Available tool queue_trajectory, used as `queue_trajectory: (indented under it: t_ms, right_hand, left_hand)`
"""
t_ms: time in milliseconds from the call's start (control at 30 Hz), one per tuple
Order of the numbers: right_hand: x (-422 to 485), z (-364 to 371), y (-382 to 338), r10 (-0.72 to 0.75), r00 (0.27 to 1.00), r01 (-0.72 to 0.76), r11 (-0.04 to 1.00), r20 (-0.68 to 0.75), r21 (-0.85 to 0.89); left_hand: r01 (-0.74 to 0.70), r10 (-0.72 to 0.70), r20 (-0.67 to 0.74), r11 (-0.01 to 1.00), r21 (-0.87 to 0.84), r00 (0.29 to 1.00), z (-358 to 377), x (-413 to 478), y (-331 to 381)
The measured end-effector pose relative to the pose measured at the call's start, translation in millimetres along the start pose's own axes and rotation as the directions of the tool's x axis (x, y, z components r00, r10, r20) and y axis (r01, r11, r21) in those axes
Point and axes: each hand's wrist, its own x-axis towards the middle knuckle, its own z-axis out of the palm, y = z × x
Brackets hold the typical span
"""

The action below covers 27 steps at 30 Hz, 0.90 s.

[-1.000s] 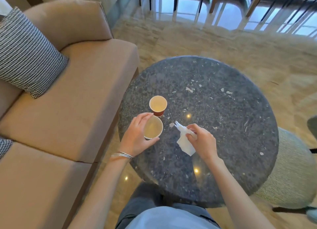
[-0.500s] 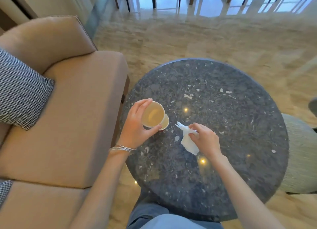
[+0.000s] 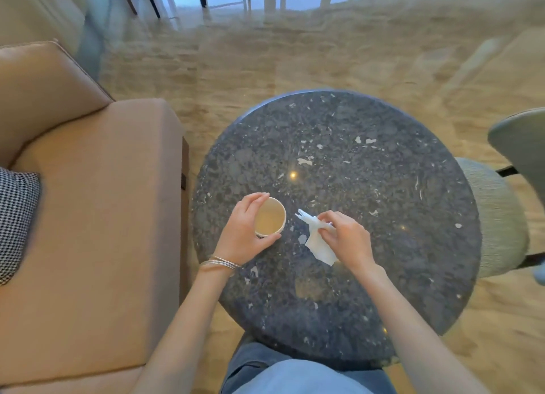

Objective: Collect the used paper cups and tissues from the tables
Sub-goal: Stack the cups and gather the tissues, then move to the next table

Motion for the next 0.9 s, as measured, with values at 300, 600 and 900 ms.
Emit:
queue_trajectory:
  t_ms: [300,600,900]
  right_hand:
    - [-6.2,35.9,6.7,0.063,0.998,-0.063,0.995,-0.008,0.073]
    - [-48.2,71.1,13.0,0.100,0.994,-0.102,0.992,0.034,0.075]
    - [-70.8,78.8,19.1,0.084,0.983,-0.098,0.992,0.162,0.079]
  left_hand:
    - [0.016,-0.018,0.150,1.000,0.014,0.989,24.7,-7.8,-23.9]
    - [-0.024,0.029,0.226,0.999,-0.027,0.974,30.2,-53.2,-21.8]
    - [-0.076,0.083,0.245,0.996,-0.037,0.966,30.8,-65.7,-24.1]
